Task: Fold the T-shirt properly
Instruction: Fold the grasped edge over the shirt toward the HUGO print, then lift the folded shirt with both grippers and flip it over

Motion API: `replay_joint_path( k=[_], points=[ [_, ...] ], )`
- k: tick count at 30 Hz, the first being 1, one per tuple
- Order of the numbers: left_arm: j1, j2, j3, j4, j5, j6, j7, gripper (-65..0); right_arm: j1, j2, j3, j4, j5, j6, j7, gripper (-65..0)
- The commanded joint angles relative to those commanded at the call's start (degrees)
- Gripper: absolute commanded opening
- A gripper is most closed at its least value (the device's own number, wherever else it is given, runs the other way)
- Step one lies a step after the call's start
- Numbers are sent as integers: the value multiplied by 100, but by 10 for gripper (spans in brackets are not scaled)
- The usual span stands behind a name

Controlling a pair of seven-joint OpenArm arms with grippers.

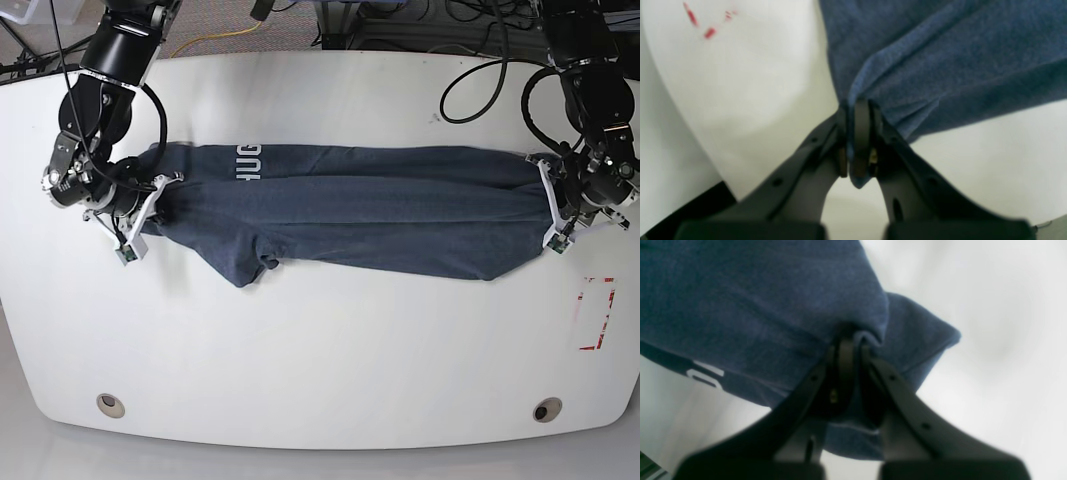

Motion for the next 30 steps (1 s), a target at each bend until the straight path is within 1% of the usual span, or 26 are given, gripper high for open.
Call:
replay_joint_path(
  k=[3,6,8,11,13,14,15,17,19,23,27,30],
  points=[
    [114,9,0,-9,0,0,-167,-642,-35,0,0,0,0,0,70,-650],
    [123,9,9,-246,0,0,-211,-551,-53,0,9,0,-44,0,97,-650],
    [123,0,0,-422,-9,0,-220,-517,-105,9,9,0,-26,0,105,-650],
    [114,0,0,-519,-18,0,-229,-543,-132,26,9,0,-9,0,105,-650],
    [114,0,0,-501,-26,0,-281,-592,-132,35,9,26,-9,0,105,-650],
    [105,0,0,-501,-26,0,-360,-635,-132,35,9,44,0,0,105,-650],
    [97,9,0,-501,-26,0,-431,-650,-132,35,9,62,0,0,114,-650],
    [-9,9,-18,-501,-26,0,-598,-650,-105,35,9,141,0,0,123,-650],
    [-79,26,-167,-492,-26,0,-651,-650,-53,35,0,211,0,0,123,-650],
    [-396,325,-580,-413,9,0,-651,-650,246,70,0,273,0,0,123,-650],
    [-712,352,-589,-387,9,0,-633,-650,571,79,-9,273,0,0,123,-650],
    [-1020,369,-589,-378,9,0,-633,-650,932,193,-44,273,-9,0,123,-650]
  ],
)
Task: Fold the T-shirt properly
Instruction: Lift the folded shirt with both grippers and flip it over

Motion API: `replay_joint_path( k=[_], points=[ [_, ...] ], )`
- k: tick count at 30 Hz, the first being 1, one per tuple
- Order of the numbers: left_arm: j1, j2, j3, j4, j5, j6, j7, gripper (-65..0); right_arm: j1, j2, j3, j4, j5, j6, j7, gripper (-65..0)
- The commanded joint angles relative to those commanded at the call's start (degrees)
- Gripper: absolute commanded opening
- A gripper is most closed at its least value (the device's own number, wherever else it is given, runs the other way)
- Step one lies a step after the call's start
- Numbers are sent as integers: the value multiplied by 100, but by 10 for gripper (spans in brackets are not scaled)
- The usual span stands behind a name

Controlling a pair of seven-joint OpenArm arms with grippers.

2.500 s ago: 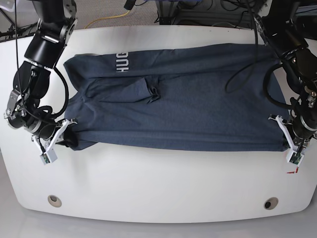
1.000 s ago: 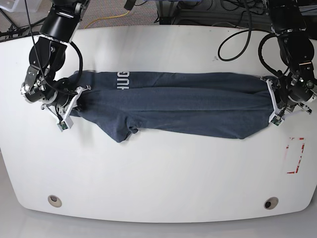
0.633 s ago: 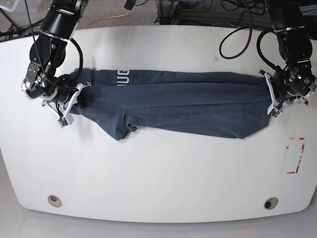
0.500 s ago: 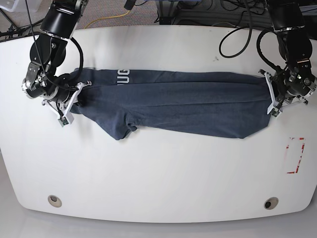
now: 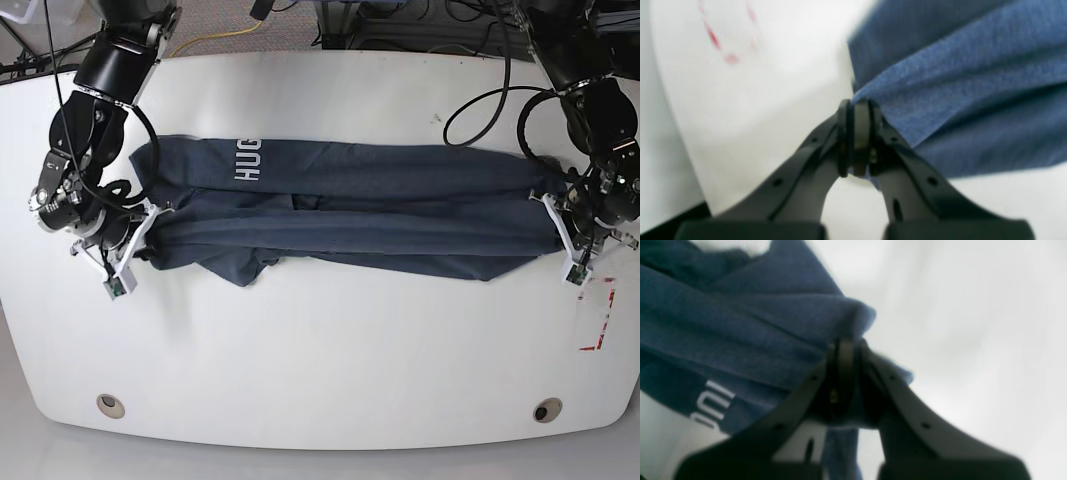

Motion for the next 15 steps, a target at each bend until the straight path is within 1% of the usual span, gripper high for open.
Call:
replay_joint_path(
  k=[6,9,12,15],
  points=[
    [-686,18,35,-26,0,0,0,-650,862,26,-18,-70,-35,0,0,-650],
    [-976,211,26,-9,-9,0,-9,-650,1389,44,-193,-404,-44,0,0,-650],
    [-1248,246,26,0,-18,13,-9,-650,1829,185,-387,-782,-44,0,0,-650],
    [-1582,255,0,0,-26,207,-9,-650,2382,229,-554,-1152,-44,0,79,-650]
  ],
)
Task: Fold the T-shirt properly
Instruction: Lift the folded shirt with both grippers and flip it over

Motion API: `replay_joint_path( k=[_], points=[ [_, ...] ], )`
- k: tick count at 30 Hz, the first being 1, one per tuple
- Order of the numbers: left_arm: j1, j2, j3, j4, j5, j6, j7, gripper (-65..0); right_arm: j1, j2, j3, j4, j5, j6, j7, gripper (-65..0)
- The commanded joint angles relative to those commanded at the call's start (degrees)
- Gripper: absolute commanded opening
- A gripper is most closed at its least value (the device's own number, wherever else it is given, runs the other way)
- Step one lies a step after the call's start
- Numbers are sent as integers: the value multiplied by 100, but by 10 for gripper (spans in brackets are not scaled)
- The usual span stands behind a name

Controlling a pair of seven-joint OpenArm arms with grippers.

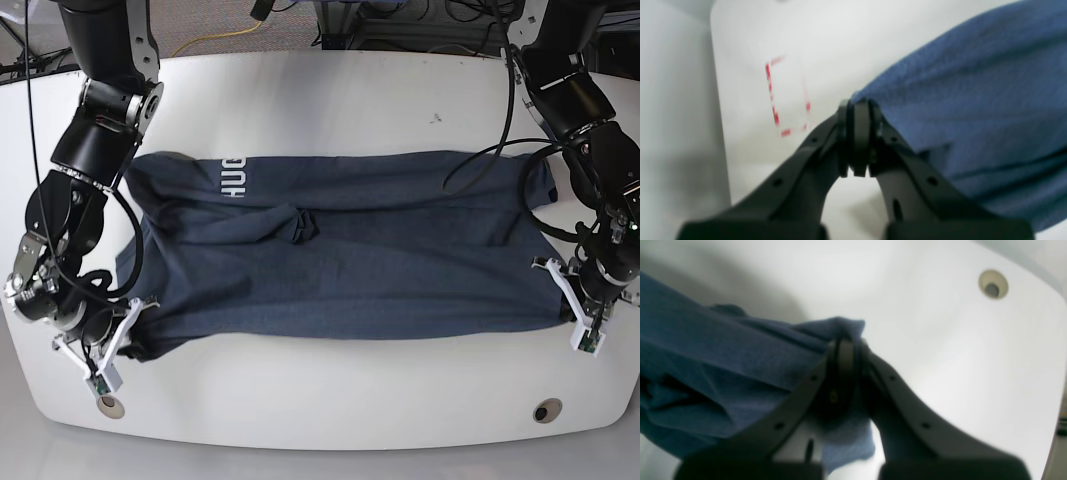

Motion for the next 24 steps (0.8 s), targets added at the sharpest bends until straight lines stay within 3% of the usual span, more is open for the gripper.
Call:
replay_joint_path(
  k=[6,10,17,24],
  points=[
    [-738,-9,-9,167,9,264,18,-650,1248,308,-492,-659,18,0,9,-650],
    [-1284,-44,-9,176,26,264,53,-650,2057,457,-932,-949,35,0,9,-650],
    [-2347,-413,18,167,26,264,308,-650,3455,571,-1565,-1371,53,0,-9,-650],
    [-2778,-738,35,185,-9,220,334,-650,3599,571,-1723,-1363,53,0,-360,-650]
  ],
)
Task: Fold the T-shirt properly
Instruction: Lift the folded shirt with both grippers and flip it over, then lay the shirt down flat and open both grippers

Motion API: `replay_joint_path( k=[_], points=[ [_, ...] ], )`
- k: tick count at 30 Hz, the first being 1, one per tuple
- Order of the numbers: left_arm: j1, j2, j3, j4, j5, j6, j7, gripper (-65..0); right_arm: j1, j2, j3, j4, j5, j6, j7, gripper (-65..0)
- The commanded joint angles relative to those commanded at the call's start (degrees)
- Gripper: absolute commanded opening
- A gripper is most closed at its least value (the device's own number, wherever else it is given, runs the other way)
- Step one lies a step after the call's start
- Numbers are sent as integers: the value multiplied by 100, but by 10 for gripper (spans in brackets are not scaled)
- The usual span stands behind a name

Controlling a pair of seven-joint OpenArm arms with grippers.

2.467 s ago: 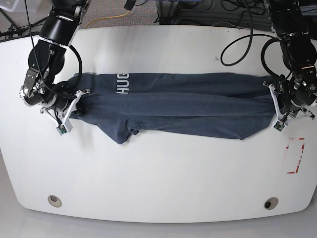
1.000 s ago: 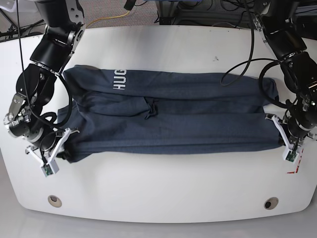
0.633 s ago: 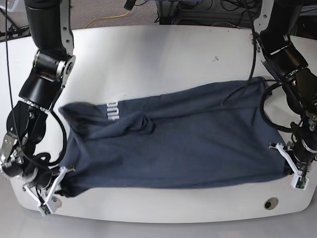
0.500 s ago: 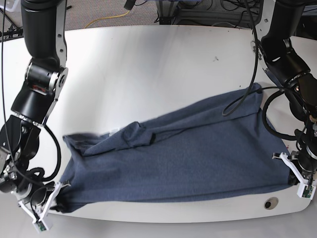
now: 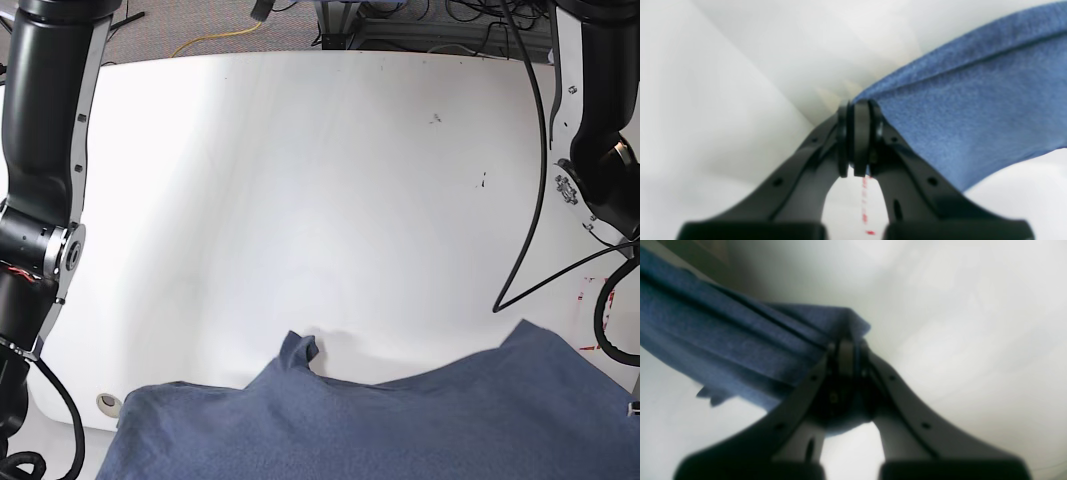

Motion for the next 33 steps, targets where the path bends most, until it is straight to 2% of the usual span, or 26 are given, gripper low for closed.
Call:
replay_joint_path(
  k=[3,7,13,18,25,28,33],
  points=[
    [53,-44,-9,0,-9,-18,0,-650,0,0,79,0,0,0,-53,-650],
    [527,-44,-35,70,-9,-264,0,-650,-434,0,501,229,0,0,-53,-650],
    [1811,-44,-62,580,9,-426,0,-650,-2051,-18,1037,976,0,0,-53,-650],
    [2954,-9,-343,853,0,-426,0,-650,-3440,-62,1503,1653,26,0,-53,-650],
    [4229,0,-800,914,0,-426,-9,-650,-5164,-211,2207,2286,818,0,-220,-650],
    [4659,0,-941,923,0,-426,-9,-650,-5735,-220,2356,2435,1011,0,-281,-650],
    [5266,0,-1134,923,18,-426,-26,-650,-6640,-308,2655,2505,1741,0,-281,-650]
  ],
)
